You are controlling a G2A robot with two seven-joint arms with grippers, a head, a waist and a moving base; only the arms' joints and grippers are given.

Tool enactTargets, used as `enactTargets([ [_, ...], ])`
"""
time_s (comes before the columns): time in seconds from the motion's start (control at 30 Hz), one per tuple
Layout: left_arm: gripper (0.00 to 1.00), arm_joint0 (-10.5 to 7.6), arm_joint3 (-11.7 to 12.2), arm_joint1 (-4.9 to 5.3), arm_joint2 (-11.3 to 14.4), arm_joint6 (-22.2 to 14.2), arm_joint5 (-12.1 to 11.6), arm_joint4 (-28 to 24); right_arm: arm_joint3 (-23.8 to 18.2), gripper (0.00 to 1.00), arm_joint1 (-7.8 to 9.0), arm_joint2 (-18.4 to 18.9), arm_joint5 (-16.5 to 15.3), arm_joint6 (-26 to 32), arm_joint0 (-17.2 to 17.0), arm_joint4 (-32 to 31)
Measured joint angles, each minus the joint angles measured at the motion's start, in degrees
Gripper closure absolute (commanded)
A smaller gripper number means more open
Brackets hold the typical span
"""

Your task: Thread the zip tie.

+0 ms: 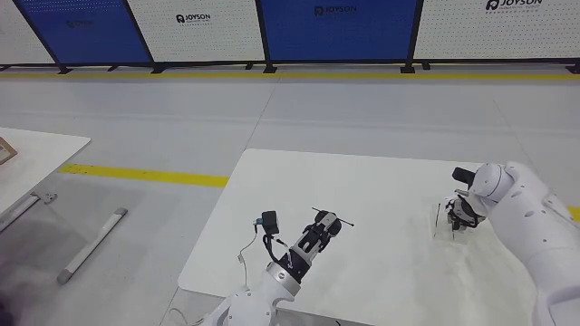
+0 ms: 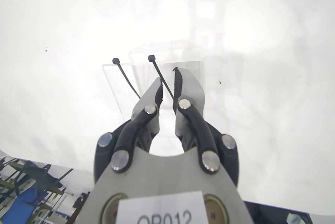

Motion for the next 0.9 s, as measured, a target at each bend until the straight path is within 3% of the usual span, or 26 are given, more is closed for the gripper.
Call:
enactTargets([
  [0.13, 1.00, 0.00, 0.00, 0.00, 0.00, 0.00, 0.00, 0.00, 1.00, 1.00, -0.55, -0.23, -0.14, -0.05, 0.35, -0.47],
  [0.53, 1.00, 0.00, 0.00, 0.00, 0.00, 0.00, 0.00, 0.00, 3.12, 1.00, -1.16, 0.02, -2.86, -0.50, 1.28, -1.11],
  [0.9, 1.00, 0.00, 0.00, 0.00, 0.00, 0.00, 0.00, 0.00, 1.90, 1.00, -0.65, 0.62, -5.95, -0.90, 0.96, -1.98],
])
